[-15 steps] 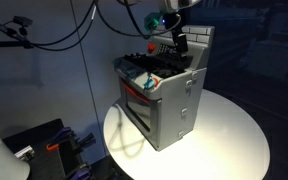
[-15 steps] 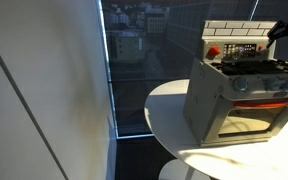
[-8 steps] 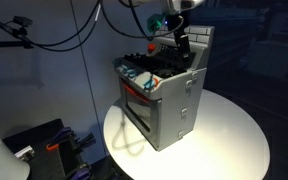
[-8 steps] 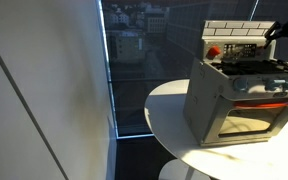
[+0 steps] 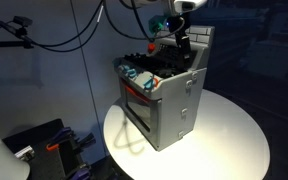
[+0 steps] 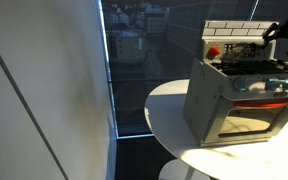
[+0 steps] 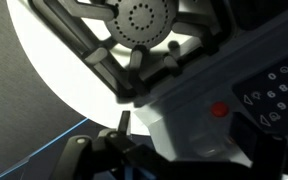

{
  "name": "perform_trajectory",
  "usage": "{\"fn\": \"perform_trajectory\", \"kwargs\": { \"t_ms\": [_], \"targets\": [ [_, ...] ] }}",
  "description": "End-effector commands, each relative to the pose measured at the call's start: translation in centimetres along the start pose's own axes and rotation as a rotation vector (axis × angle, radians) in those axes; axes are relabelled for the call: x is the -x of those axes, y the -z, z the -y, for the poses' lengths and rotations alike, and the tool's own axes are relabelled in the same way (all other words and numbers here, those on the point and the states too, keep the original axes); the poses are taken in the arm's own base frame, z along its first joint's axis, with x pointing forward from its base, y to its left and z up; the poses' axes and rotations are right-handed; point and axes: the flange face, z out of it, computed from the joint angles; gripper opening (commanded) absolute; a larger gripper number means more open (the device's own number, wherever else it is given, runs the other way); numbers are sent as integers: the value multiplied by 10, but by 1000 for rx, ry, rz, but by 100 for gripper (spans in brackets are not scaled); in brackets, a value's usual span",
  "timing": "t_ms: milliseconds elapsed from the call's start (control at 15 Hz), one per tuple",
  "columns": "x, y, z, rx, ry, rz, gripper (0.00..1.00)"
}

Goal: Press the orange top button on the microwave oven controlling panel of the stove

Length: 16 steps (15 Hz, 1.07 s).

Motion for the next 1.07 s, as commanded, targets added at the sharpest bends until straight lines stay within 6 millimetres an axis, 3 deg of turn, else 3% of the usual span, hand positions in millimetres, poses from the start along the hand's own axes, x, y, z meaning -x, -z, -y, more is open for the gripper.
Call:
{"fn": "perform_trajectory", "kwargs": {
  "t_ms": [0, 1000],
  "targets": [
    [-10, 2, 5, -6, -17, -19, 100],
    [-25, -4, 4, -7, -38, -25, 100]
  ]
}}
